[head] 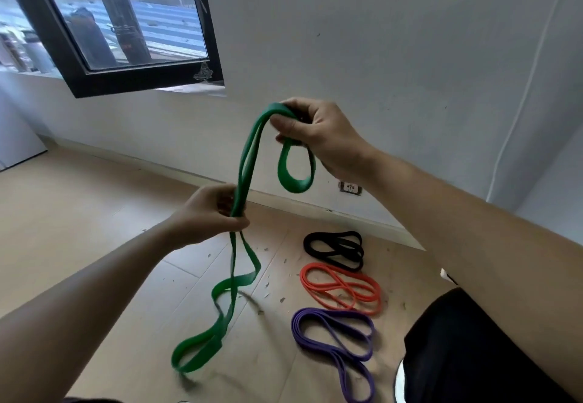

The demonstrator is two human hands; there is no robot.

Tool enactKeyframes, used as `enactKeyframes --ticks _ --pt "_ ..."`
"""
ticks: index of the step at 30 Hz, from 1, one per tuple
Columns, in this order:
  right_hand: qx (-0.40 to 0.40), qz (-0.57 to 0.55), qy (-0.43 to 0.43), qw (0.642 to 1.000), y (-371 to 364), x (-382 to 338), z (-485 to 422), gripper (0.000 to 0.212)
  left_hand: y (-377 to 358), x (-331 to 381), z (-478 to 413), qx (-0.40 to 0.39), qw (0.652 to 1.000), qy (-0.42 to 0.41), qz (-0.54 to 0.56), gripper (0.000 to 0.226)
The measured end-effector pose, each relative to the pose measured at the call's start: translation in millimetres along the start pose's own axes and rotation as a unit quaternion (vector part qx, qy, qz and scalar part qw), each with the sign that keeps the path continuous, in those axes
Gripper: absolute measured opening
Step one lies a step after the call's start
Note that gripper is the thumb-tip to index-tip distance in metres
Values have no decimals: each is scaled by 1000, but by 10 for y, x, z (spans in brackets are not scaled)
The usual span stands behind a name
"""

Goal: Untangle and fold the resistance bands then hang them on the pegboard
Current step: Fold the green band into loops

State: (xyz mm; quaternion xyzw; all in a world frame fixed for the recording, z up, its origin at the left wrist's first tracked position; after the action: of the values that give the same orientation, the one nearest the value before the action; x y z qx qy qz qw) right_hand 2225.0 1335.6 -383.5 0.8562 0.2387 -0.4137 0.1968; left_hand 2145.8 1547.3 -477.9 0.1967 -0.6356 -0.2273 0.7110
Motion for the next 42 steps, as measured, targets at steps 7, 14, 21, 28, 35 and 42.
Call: enactKeyframes --ticks 7,14,21,28,35,42 --pt "119 0 -14 993 380 214 52 7 43 -125 -126 -6 998 58 13 14" --pt "-32 87 -213 973 985 771 445 23 368 16 -58 54 965 70 247 52" --pt "-258 199 -292 899 505 1014 627 29 264 357 -18 18 954 18 300 60" --pt "-206 31 -212 955 -46 661 409 37 87 512 -17 13 971 6 237 42" --pt "-174 30 -162 971 -91 405 274 33 62 501 49 15 989 9 149 49" --pt "-75 -71 -133 986 73 252 208 25 2 246 -10 -9 997 29 69 26"
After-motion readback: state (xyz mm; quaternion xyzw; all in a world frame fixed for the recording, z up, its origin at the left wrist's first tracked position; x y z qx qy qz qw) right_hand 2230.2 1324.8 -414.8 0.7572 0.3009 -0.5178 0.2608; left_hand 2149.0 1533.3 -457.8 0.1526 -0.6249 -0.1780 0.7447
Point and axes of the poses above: each hand's wrist, its own z-axis away from the middle knuckle, its own y-axis out of the back of the hand, x = y × z, the point moved 3 cm from there along -z, towards the middle knuckle, and after that the axes turned 12 degrees about y, right-handed, at the moved point
